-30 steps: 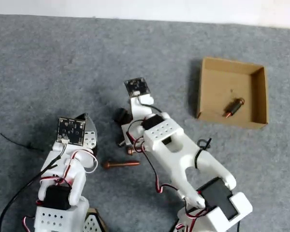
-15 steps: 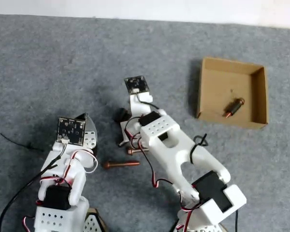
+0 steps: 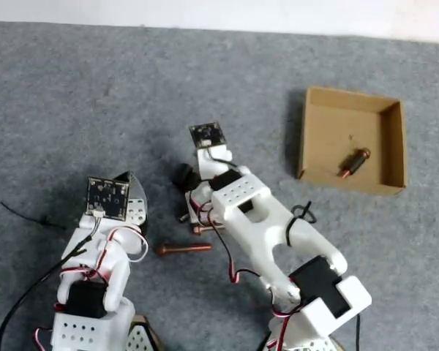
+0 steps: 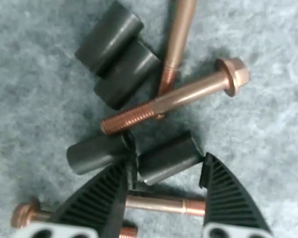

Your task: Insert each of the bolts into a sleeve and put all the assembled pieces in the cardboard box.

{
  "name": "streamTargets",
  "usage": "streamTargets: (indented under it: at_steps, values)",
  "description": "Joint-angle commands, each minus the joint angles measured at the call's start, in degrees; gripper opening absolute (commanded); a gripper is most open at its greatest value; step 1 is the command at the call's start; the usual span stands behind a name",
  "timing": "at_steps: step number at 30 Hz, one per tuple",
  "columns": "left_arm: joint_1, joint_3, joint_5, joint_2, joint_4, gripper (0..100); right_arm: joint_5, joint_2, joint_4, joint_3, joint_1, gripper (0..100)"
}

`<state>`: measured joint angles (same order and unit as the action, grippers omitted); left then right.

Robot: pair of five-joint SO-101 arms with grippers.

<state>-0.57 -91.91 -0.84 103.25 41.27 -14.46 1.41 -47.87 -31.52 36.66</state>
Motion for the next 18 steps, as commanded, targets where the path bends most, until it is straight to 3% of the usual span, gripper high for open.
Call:
streamTargets:
  at_steps: [1, 4, 11, 18]
  values:
    - [0.57, 2.24, 0.09, 0.57, -1.23, 1, -0.18, 0.04, -0.92, 1.01, 0.22, 10.4]
    - [0.57, 2.24, 0.09, 0.57, -1.23, 1, -0.09, 0.04, -0.92, 1.01, 0.22, 0.0]
    - [0.57, 2.15, 0.09, 0.57, -1.23, 1, -0.09, 0.04, -0.92, 1.01, -0.31, 0.3]
    - [0.48, 2.15, 0.09, 0.57, -1.23, 1, -0.09, -0.48, -4.97, 1.45, -6.99, 0.3]
